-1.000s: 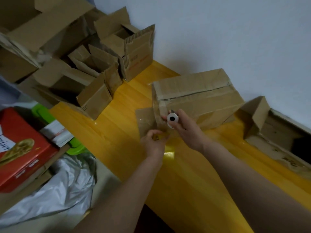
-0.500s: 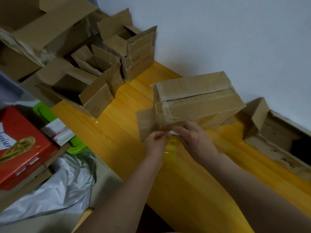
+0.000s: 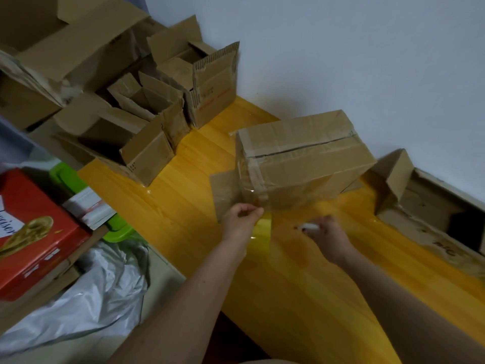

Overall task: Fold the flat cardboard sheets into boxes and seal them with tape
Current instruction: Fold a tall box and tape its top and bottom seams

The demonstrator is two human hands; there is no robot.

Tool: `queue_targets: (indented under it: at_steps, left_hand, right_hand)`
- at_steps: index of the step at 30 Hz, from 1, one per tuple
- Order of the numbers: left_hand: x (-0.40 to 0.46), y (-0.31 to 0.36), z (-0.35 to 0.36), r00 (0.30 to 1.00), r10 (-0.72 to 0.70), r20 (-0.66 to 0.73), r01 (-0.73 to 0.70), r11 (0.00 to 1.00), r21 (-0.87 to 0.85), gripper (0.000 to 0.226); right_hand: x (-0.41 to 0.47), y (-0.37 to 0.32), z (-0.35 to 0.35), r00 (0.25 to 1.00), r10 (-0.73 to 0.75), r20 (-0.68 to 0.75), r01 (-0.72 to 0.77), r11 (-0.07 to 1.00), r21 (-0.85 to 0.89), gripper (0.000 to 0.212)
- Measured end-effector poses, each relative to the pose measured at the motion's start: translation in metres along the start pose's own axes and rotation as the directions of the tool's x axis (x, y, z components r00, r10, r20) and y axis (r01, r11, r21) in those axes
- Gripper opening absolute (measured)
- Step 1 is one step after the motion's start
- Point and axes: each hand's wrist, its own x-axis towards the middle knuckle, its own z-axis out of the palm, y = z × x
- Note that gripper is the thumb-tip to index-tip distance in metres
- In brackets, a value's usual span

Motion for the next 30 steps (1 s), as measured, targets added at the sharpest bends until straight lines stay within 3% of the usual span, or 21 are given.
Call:
queue_targets:
  at_steps: [3, 4, 6, 8, 9, 10, 12, 13, 16, 19, 21, 23, 25, 28, 30]
  left_hand:
    - [-0.002, 0.001, -0.003, 1.0, -0.003, -0.002, 0.003, 1.0, 0.004, 0.01]
    - [-0.001, 0.001, -0.004, 1.0, -0.006, -0.006, 0.006, 1.0, 0.013, 0.009]
    - [0.0, 0.001, -0.008, 1.0, 0.009, -0.016, -0.009, 1.0, 0.022, 0.01]
    - [0.002, 0.0, -0.011, 0.999, 0.042, -0.02, -0.041, 0.999, 0.027, 0.013]
    - [0.003, 0.0, -0.011, 0.998, 0.057, -0.018, -0.057, 0.998, 0.03, 0.014]
    - [0.003, 0.0, -0.011, 0.997, 0.071, -0.015, -0.071, 0.997, 0.031, 0.014]
    - [0.002, 0.0, -0.009, 0.996, 0.087, -0.003, -0.087, 0.996, 0.033, 0.011]
    - [0.001, -0.001, -0.009, 0.996, 0.09, 0.005, -0.09, 0.995, 0.033, 0.008]
    - [-0.002, -0.003, -0.013, 0.995, 0.097, 0.033, -0.099, 0.993, 0.058, 0.006]
    - [-0.006, -0.008, -0.024, 0.995, 0.089, 0.036, -0.092, 0.991, 0.099, 0.011]
    - [-0.01, -0.012, -0.032, 0.996, 0.087, 0.024, -0.089, 0.99, 0.112, 0.015]
    - [-0.015, -0.013, -0.037, 0.995, 0.101, 0.003, -0.1, 0.991, 0.087, 0.014]
    - [-0.021, -0.011, -0.037, 0.992, 0.121, -0.022, -0.119, 0.991, 0.059, 0.012]
    - [-0.033, -0.005, -0.028, 0.986, 0.165, -0.014, -0.164, 0.985, 0.045, 0.009]
    - [-0.043, -0.002, -0.02, 0.984, 0.176, 0.011, -0.176, 0.983, 0.056, 0.007]
  right_hand:
    - [-0.009, 0.019, 0.031, 0.968, 0.208, 0.142, -0.222, 0.971, 0.087, 0.013]
    - [-0.012, 0.022, 0.038, 0.949, 0.273, 0.156, -0.29, 0.952, 0.098, 0.019]
    - [-0.013, 0.019, 0.044, 0.96, 0.266, 0.089, -0.273, 0.959, 0.076, 0.03]
    - [-0.011, 0.003, 0.037, 0.986, 0.064, -0.156, -0.066, 0.998, -0.008, 0.019]
    - [-0.01, -0.011, 0.029, 0.947, -0.134, -0.292, 0.106, 0.988, -0.109, 0.012]
    - [-0.007, -0.029, 0.02, 0.862, -0.339, -0.376, 0.271, 0.936, -0.222, 0.012]
    - [0.005, -0.064, 0.005, 0.68, -0.628, -0.378, 0.514, 0.777, -0.364, 0.025]
    - [0.013, -0.078, 0.002, 0.647, -0.696, -0.311, 0.57, 0.712, -0.41, 0.034]
    - [0.033, -0.104, 0.005, 0.774, -0.622, -0.118, 0.49, 0.707, -0.511, 0.049]
    - [0.045, -0.109, 0.01, 0.837, -0.535, -0.112, 0.399, 0.738, -0.544, 0.054]
    - [0.043, -0.108, 0.007, 0.816, -0.565, -0.124, 0.472, 0.774, -0.423, 0.054]
    - [0.033, -0.102, 0.005, 0.785, -0.568, -0.246, 0.524, 0.822, -0.225, 0.049]
    - [0.017, -0.091, 0.008, 0.833, -0.422, -0.359, 0.448, 0.894, -0.012, 0.036]
    - [-0.012, -0.084, 0.017, 0.978, -0.163, -0.13, 0.205, 0.864, 0.46, 0.016]
    - [-0.027, -0.082, 0.022, 0.999, -0.047, -0.005, 0.039, 0.764, 0.644, 0.009]
